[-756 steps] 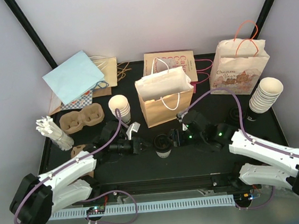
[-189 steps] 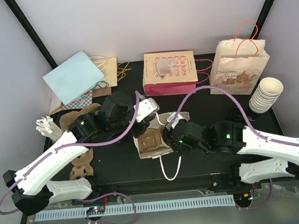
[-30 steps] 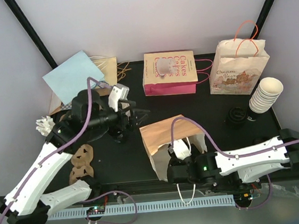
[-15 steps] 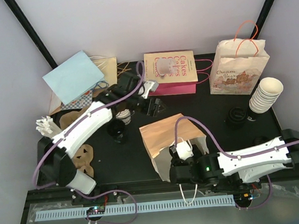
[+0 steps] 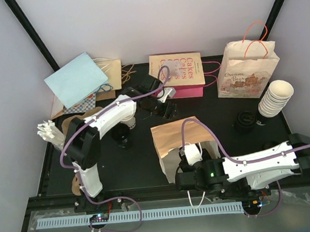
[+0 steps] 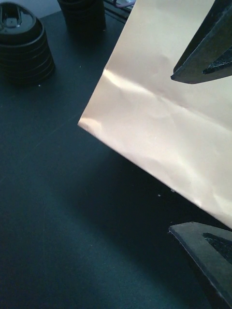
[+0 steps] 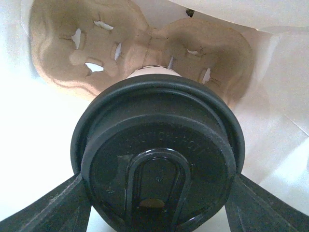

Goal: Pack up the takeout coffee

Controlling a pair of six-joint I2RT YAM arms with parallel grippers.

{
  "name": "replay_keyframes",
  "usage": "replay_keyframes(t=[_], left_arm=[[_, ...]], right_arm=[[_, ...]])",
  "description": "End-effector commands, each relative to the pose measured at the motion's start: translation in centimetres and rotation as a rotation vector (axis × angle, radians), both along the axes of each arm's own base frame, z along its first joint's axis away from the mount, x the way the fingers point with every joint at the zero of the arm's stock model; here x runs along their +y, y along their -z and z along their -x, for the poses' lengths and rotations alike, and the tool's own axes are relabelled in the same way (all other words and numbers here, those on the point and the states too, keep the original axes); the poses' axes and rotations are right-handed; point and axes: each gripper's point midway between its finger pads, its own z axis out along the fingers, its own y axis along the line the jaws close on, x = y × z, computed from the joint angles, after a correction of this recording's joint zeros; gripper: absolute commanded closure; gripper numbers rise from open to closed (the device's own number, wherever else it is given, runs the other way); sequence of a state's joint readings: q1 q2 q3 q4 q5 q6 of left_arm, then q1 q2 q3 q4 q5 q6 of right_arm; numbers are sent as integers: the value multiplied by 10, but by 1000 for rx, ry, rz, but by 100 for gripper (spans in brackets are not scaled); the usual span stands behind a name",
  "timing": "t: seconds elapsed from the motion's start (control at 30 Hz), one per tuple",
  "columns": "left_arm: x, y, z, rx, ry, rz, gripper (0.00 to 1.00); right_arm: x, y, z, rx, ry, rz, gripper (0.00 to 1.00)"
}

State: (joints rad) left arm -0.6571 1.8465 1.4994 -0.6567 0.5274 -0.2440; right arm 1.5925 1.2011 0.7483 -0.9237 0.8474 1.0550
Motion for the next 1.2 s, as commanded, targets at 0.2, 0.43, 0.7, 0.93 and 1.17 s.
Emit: replay_keyframes(t=[0.2,0.43,0.7,0.93,1.17], left_arm=[[-17,25,-9,28,39,1,19],[-18,39,-8,57,46,-5,20],[-21,43,-7,65,59,6,18],[-22,53,-2,101,76,8,18],[-16,71,13,149,80,8,21]], right_arm=[[7,1,1,3,-24,-59,56],[13,8,4,23,-49,-42,56],[31,9,16,76,-173,-81,57],[29,7,14,62,-167,-69,57],[29,10,12,51,-156,-40,57]])
